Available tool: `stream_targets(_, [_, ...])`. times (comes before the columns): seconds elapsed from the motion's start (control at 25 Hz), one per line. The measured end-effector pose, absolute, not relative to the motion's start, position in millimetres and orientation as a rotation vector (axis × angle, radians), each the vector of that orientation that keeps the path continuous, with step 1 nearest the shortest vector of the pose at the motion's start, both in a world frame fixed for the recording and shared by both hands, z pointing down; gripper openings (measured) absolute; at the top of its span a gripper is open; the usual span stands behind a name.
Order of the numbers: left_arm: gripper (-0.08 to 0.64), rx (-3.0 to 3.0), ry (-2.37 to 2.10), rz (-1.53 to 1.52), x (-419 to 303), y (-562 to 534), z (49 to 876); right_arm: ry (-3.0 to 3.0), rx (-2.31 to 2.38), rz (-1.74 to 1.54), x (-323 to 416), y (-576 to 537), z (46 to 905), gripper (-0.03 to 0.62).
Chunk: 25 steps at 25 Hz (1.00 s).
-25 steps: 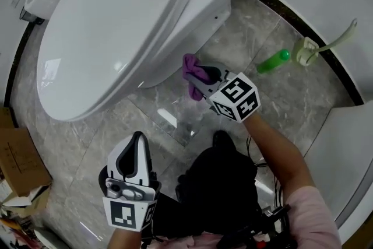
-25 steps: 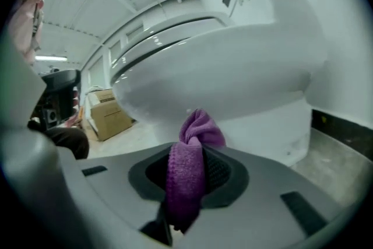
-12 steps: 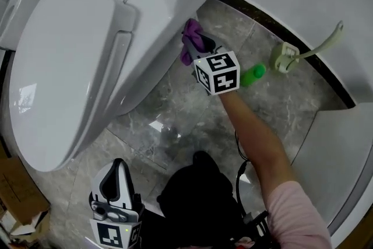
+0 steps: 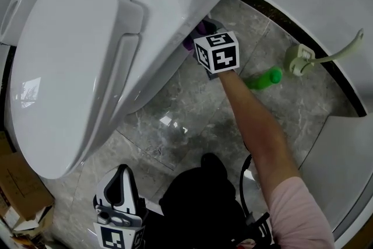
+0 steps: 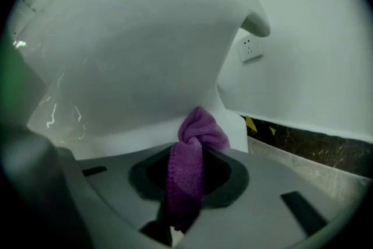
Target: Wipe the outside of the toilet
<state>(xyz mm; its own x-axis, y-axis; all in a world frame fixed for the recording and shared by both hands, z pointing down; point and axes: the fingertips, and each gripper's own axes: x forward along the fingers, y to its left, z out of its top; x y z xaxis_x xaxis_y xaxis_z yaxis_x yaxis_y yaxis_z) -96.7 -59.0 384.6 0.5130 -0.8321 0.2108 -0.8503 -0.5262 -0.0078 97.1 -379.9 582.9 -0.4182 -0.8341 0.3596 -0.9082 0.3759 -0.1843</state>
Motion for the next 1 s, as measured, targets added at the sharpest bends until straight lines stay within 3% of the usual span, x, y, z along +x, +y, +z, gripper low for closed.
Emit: stream_targets(1.0, [0.008,2.628,-1.480,0.278,-99,-65,396,-2.547,1.229,0.600,10,-313,604,0.080])
